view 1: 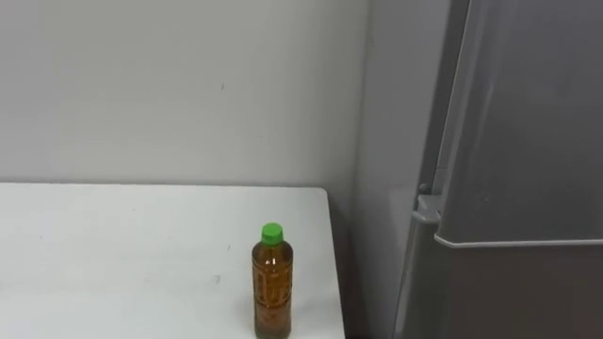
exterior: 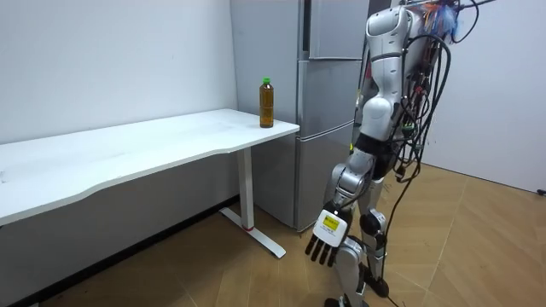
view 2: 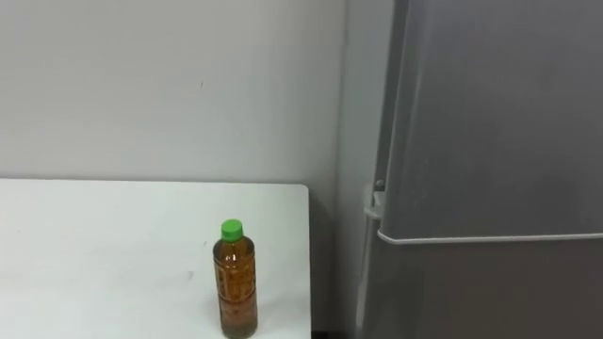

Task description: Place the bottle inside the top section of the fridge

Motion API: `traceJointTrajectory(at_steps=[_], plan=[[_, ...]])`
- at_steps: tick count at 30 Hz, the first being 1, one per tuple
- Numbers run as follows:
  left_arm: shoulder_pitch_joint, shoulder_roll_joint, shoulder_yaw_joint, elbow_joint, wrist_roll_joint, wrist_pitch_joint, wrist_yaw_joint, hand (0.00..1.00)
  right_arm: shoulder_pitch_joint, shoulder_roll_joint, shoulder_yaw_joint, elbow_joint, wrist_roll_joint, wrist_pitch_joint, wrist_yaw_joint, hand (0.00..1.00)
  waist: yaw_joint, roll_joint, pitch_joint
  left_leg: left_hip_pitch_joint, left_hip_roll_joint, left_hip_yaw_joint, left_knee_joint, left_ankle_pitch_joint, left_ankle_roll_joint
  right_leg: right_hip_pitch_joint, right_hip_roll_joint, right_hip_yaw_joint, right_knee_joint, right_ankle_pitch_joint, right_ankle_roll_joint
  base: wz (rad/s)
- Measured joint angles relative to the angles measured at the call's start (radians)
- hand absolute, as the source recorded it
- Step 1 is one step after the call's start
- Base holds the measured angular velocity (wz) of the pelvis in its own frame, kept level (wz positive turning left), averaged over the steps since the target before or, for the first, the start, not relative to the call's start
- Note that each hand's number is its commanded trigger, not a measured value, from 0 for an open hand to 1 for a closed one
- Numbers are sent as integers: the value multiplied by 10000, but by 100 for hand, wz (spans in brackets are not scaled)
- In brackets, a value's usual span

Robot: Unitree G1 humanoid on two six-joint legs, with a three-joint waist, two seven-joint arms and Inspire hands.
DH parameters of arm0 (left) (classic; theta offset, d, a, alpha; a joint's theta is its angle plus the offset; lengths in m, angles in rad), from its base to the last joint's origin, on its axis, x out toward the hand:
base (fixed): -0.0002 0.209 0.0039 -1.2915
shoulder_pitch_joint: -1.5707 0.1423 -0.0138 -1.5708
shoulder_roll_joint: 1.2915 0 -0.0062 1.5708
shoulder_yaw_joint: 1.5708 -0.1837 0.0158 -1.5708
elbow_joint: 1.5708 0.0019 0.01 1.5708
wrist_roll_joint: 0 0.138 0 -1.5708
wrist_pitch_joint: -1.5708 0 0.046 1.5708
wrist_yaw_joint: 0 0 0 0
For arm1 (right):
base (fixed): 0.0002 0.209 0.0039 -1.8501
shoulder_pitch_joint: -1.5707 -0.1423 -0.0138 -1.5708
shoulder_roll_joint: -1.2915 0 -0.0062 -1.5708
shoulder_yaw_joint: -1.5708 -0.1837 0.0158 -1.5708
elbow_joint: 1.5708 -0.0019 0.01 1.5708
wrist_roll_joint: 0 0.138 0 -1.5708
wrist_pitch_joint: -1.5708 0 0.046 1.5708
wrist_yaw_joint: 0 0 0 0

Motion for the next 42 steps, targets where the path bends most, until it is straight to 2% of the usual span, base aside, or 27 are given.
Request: traceJointTrajectory(at_steps=[5,9,10,12,18,21,22,25,27,29,30,31,32,33,34,36,39,40,42], plan=[[-90,6,35,-90,-16,98,112,0,-50,-8,-21,89,-1,-25,-76,0,-13,88,-1,3,2,-17,49,-7,-1,15,2,4,-30,1,-1,0],[-323,6,499,-310,-500,95,465,0,-40,-61,-51,54,-12,-111,-247,0,-4,230,-1,-19,6,-19,69,-6,-2,-14,0,-12,17,1,-2,0],[-337,12,708,-669,-813,93,613,0,-38,-84,-93,43,-44,-127,-296,0,-6,299,-19,-44,6,-20,80,-5,-2,-25,-2,-35,29,1,-2,0],[-351,25,1098,-1454,-1233,-108,955,0,-26,-134,-241,27,-136,-130,-371,0,-1,411,-13,-54,-6,-29,67,0,-1,-17,-12,-41,31,0,-1,0],[-386,25,1764,-2886,-1199,-636,1770,0,375,-152,-645,-746,-1018,-249,-371,0,19,560,-10,70,-16,-15,-18,0,-5,45,-6,-11,5,-29,6,0],[-375,29,1859,-3954,-1541,-798,2226,0,449,-159,-939,-779,-1286,-348,-371,0,46,619,-16,57,-14,-28,-28,1,-5,22,-3,-7,6,-29,6,0],[-372,31,1878,-4373,-1876,-920,2409,0,451,-169,-1044,-778,-1373,-360,-384,0,51,710,-54,81,-16,-23,-67,1,-6,28,-3,14,21,-31,9,0],[-374,42,2101,-5851,-2391,-1022,2825,0,518,-130,-1132,-724,-1469,-517,-480,0,89,784,-65,131,-14,2,-28,7,-10,17,2,40,36,-33,12,-3],[-476,93,2422,-6810,-2388,-1142,3005,0,564,-67,-1293,-723,-1505,-548,-562,0,202,782,-64,159,-10,32,-65,6,-11,5,8,81,39,-37,12,-6],[-708,303,2683,-7990,-2402,-1234,3442,0,624,-61,-1367,-820,-1683,-545,-738,0,304,822,-72,257,-12,97,-191,7,-12,63,11,184,30,-43,13,-8],[-741,406,2720,-8331,-2445,-1235,3513,0,623,-61,-1380,-809,-1728,-544,-771,0,281,816,-68,265,-13,98,-194,7,-12,70,11,192,21,-43,13,0],[-832,597,2758,-8977,-2596,-1246,3651,0,608,-58,-1385,-770,-1807,-542,-825,0,261,748,-22,257,-14,95,-199,7,-12,64,11,198,20,-43,13,0],[-1005,696,2875,-9619,-2605,-1238,3736,0,590,-39,-1386,-773,-1882,-542,-876,0,267,794,-46,245,-21,86,-211,7,-12,45,11,256,17,-43,13,0],[-1074,734,2943,-9954,-2592,-1241,3796,0,577,-31,-1390,-774,-1918,-541,-898,0,279,755,-23,244,-19,87,-233,7,-12,30,11,258,18,-44,14,0],[-1191,836,3002,-10553,-2564,-1258,3902,0,563,-34,-1390,-777,-1965,-539,-936,0,280,787,-39,249,-17,116,-244,7,-12,11,13,280,20,-44,14,-6],[-1415,852,3226,-11594,-2549,-1268,4013,0,552,-17,-1411,-779,-2132,-536,-1020,0,212,743,6,371,-24,136,-249,10,-13,58,17,286,17,-51,24,-3],[-1847,916,3288,-12172,-2676,-1287,4050,0,524,7,-1409,-788,-2134,-542,-1019,0,76,792,39,402,-22,92,-233,10,-14,175,19,235,12,-56,33,6],[-2041,1008,3296,-12454,-2735,-1288,4036,0,470,26,-1412,-797,-2137,-539,-1027,0,-36,827,19,336,-30,19,-210,10,-14,176,17,232,22,-56,34,11],[-2328,1087,3283,-12861,-2775,-1289,3931,0,410,46,-1418,-798,-2133,-530,-1046,0,-132,817,63,269,-30,8,-197,9,-14,150,20,234,6,-56,34,6]])
